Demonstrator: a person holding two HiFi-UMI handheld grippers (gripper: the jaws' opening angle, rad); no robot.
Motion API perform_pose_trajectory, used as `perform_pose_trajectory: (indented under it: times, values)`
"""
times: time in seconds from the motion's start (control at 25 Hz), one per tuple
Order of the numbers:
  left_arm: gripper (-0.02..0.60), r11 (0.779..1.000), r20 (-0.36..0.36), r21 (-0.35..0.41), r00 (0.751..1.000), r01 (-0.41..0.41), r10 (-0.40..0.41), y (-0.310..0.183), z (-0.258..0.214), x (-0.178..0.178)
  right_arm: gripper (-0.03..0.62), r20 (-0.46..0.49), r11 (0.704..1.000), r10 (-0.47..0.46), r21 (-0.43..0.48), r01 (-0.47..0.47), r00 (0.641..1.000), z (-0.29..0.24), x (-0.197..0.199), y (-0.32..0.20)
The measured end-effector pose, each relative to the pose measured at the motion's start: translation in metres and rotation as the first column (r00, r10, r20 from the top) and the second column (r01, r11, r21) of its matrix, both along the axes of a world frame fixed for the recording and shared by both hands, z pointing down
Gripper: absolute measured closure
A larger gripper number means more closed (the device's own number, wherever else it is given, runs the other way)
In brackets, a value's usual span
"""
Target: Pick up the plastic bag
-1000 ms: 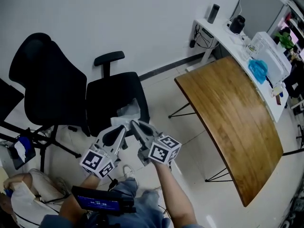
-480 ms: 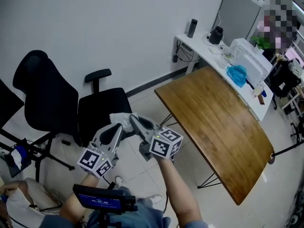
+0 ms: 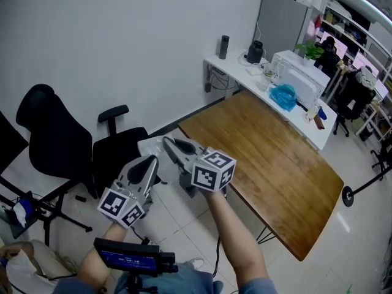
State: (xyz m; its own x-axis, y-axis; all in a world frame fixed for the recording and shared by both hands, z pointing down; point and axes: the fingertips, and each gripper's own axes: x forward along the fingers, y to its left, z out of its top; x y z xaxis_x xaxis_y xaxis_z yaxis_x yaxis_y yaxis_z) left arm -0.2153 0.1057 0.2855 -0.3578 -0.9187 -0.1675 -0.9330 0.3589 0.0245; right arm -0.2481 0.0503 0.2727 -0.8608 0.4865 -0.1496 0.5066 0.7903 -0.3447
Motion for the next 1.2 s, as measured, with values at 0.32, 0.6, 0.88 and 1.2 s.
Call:
perform_pose_trajectory:
  times: [0.32,0.6,0.88,1.2]
  values:
    - [0.557,0.999,0.036,0.041,0.999,-0.026,0.024,-0.038,-0.03,0.041,0.589,0.019,0.998,-0.009,0.059,0.008,1.0,-0.028,0.024,-0.025]
    - [0.558,0.997,0.018,0.069,0.999,-0.038,0.037,-0.061,-0.037,0.024,0.59,0.057,0.996,-0.013,0.085,0.009,0.998,-0.048,-0.001,-0.04]
    - [0.558,0.987,-0.002,0.131,0.996,-0.087,0.088,-0.103,-0.05,-0.034,0.59,0.066,0.997,-0.003,0.075,-0.002,0.998,-0.052,-0.062,-0.073]
    - [0.565,0.975,0.024,0.178,0.991,-0.132,0.13,-0.143,-0.075,-0.102,0.59,0.103,0.999,0.028,0.025,-0.031,0.994,-0.077,-0.128,-0.117]
